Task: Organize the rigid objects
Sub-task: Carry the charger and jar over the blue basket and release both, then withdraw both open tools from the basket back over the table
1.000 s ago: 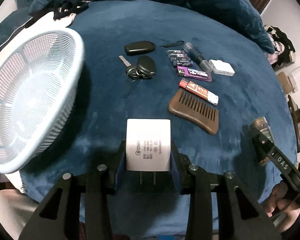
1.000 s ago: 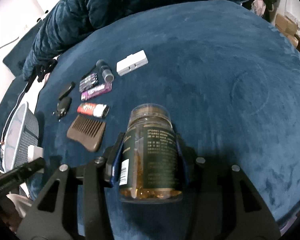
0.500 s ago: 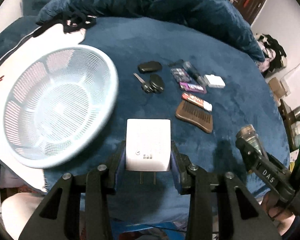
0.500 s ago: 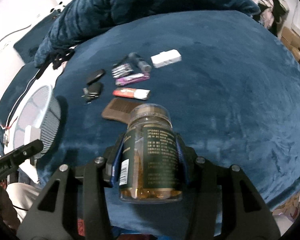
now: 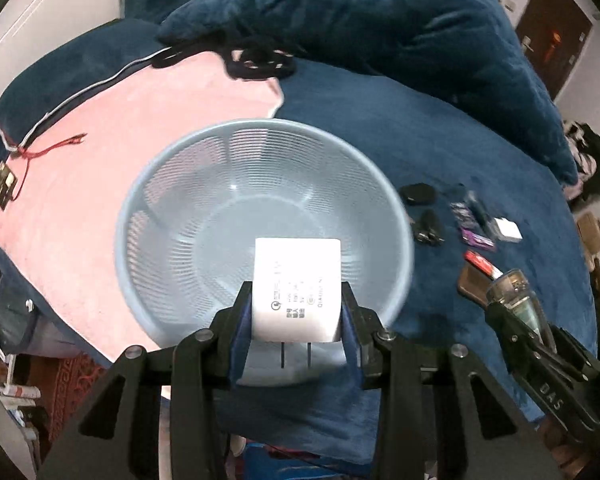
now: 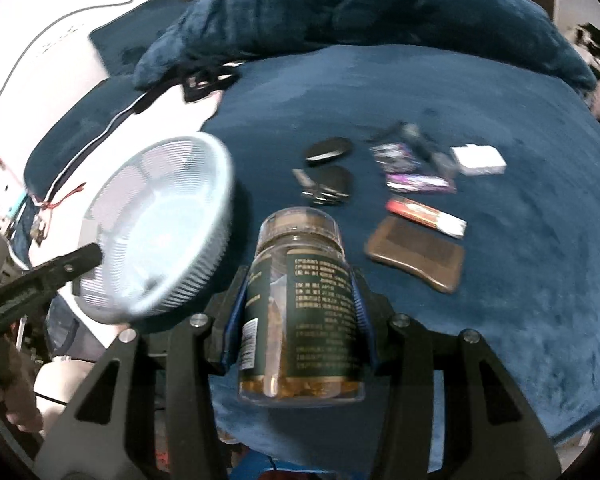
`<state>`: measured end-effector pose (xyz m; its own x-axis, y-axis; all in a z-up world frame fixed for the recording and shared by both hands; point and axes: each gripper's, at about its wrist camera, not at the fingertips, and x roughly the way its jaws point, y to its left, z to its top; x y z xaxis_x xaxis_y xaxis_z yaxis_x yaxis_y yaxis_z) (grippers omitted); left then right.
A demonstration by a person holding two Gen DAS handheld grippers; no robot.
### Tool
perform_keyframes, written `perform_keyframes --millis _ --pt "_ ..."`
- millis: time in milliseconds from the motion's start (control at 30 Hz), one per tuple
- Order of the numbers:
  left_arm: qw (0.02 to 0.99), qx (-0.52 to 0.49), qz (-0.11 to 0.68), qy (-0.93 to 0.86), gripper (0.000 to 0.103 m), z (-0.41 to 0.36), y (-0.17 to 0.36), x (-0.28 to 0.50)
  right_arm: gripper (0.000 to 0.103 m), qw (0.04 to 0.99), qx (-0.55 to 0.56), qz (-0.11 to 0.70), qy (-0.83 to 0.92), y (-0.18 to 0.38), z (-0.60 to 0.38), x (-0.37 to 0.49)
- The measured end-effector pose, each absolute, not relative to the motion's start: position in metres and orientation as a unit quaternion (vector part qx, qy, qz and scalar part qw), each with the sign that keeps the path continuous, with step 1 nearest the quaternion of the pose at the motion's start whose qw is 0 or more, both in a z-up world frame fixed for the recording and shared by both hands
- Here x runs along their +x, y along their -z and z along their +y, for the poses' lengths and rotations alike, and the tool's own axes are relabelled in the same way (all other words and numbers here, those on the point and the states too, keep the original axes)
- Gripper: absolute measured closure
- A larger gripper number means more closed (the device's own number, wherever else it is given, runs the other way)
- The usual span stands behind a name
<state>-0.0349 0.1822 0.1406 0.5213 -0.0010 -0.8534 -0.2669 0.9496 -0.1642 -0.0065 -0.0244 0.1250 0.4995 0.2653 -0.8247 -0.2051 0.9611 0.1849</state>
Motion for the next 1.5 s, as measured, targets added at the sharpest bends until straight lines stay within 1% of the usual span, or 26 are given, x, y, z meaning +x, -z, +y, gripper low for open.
perform_keyframes --millis 400,733,833,867,900,933,967,1000,1033,1067,1100,1167,1233,1367,1500 --pt "0.852 -0.173 0.484 -0.096 0.063 0.236 -0.121 -0.023 0.056 0.854 0.025 0.486 -0.183 -0.125 0.056 0.018" --pt "0.852 -0.18 0.481 -0.105 0.063 0.255 -0.114 -0.02 0.056 0.849 0.02 0.492 -0.193 -0.122 0.085 0.029" --pt "0.854 -0.183 0.477 -0.104 0.063 0.258 -0.113 -0.019 0.055 0.854 0.023 0.483 -0.194 -0.125 0.09 0.031" --pt "0.856 -0.186 0.471 -0.106 0.059 0.259 -0.114 -0.02 0.054 0.859 0.023 0.474 -0.191 -0.127 0.091 0.03" --pt "0.858 -0.191 0.464 -0.111 0.04 0.26 -0.115 -0.022 0.052 0.862 0.024 0.469 -0.189 -0.128 0.091 0.03" --pt "0.86 -0.193 0.458 -0.115 0.029 0.261 -0.117 -0.024 0.044 0.866 0.025 0.464 -0.187 -0.13 0.09 0.03" --pt "0.863 -0.191 0.451 -0.125 0.012 0.261 -0.12 -0.027 0.031 0.869 0.026 0.458 -0.186 -0.132 0.089 0.029" --pt "0.865 -0.183 0.447 -0.135 0.005 0.261 -0.123 -0.029 0.026 0.871 0.028 0.454 -0.185 -0.134 0.087 0.028" --pt "0.867 -0.173 0.444 -0.144 0.005 0.26 -0.126 -0.03 0.017 0.874 0.032 0.45 -0.183 -0.135 0.084 0.026" --pt "0.869 -0.166 0.443 -0.145 0.003 0.258 -0.129 -0.032 0.011 0.877 0.036 0.445 -0.176 -0.137 0.08 0.025" --pt "0.869 -0.161 0.445 -0.144 0.001 0.257 -0.13 -0.033 0.009 0.879 0.036 0.443 -0.172 -0.138 0.078 0.024" --pt "0.868 -0.144 0.452 -0.144 0.001 0.253 -0.131 -0.034 0.002 0.878 0.031 0.447 -0.167 -0.139 0.073 0.022" --pt "0.869 -0.138 0.452 -0.143 0.001 0.252 -0.132 -0.036 0.0 0.873 0.022 0.457 -0.169 -0.138 0.07 0.021" --pt "0.868 -0.134 0.456 -0.143 0.001 0.248 -0.134 -0.04 0.0 0.862 0.019 0.476 -0.171 -0.135 0.061 0.018" --pt "0.867 -0.126 0.463 -0.134 0.0 0.242 -0.135 -0.044 0.0 0.868 0.011 0.471 -0.157 -0.137 0.048 0.011"
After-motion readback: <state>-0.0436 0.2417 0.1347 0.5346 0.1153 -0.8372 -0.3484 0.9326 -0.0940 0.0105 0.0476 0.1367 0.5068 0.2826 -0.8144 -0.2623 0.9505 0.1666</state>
